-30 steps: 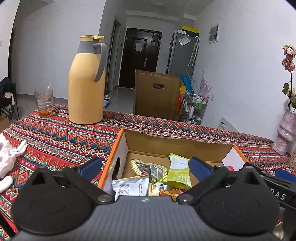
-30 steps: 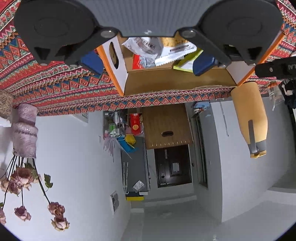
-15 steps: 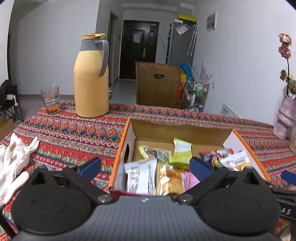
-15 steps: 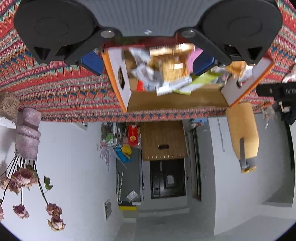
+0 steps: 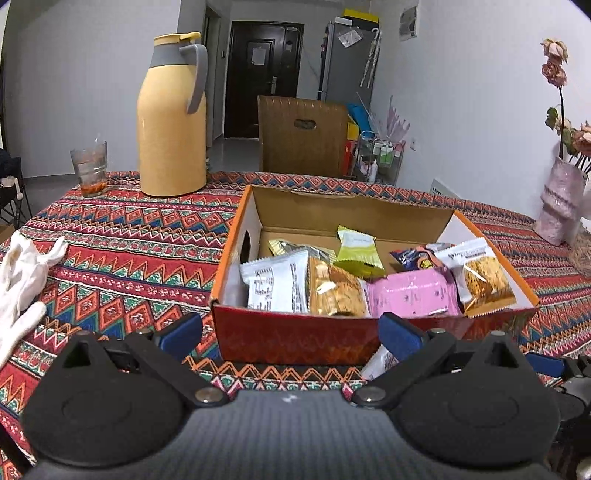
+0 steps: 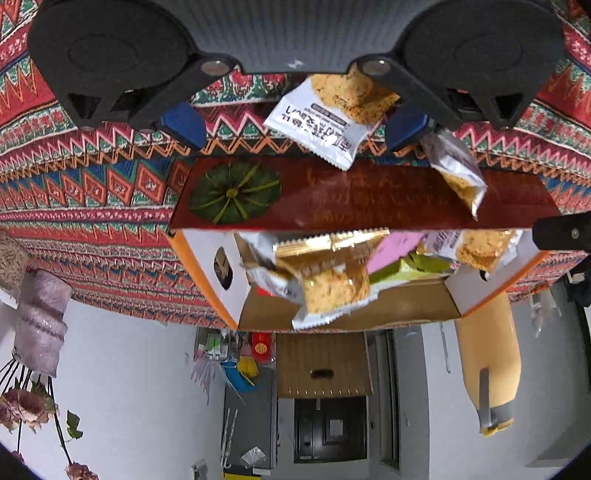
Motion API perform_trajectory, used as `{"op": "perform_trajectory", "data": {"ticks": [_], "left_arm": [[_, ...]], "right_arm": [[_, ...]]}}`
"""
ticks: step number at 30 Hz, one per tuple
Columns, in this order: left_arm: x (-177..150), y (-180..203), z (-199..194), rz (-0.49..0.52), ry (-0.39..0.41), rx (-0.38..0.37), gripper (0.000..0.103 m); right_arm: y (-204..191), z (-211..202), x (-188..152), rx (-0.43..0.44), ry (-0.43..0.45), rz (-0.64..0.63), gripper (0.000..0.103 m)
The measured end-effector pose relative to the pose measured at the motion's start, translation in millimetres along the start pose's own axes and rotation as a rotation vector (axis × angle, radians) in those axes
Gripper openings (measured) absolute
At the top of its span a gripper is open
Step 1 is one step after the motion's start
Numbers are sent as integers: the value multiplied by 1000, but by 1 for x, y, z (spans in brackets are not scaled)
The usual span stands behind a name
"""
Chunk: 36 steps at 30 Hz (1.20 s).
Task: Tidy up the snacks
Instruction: 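Move both tools back to the last packets beside the box, then grasp a white cookie packet with the right gripper while the left gripper grasps a silver packet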
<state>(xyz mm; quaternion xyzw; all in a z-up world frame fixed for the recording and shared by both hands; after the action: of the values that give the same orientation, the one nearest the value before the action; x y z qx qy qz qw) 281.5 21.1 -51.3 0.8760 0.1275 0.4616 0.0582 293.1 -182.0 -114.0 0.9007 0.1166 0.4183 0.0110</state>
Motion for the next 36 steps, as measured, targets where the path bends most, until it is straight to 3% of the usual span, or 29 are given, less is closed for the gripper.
{"op": "perform_trajectory", "data": {"ticks": [9, 14, 17, 19, 20, 30, 36], "left_arm": [[-5, -4, 4, -26, -19, -27, 103], [-7, -4, 5, -30, -27, -33, 103], [-8, -3, 6, -29, -33, -33, 103], [-9, -3, 8, -28, -36, -33, 103], [-10, -2, 8, -26, -38, -32, 103], [-12, 2, 9, -27, -52, -24, 103], [-11, 25, 3, 0, -80, -26, 103]], "right_arm": [[-8, 11, -16, 0, -46, -21, 101], [-7, 1, -21, 30, -42, -31, 92], [-3, -7, -25, 58, -34, -19, 77], [1, -12, -26, 63, -15, -12, 49], [4, -14, -25, 65, -4, -5, 42], [18, -22, -22, 57, 86, 68, 40], [25, -26, -20, 41, 107, 87, 40]]}}
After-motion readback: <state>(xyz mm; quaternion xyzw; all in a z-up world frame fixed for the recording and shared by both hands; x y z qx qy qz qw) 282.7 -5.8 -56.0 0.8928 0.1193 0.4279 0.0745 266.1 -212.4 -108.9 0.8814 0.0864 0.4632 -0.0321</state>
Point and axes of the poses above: each gripper's, at about its wrist camera, not at the fingertips, and z roughly the way its jaws point, y to its right, x to its top, the point moved 8 cm from there along z, roughly the way its jaws point, and after that the axes turned 10 degrees about -z, right-handed, at the moved point
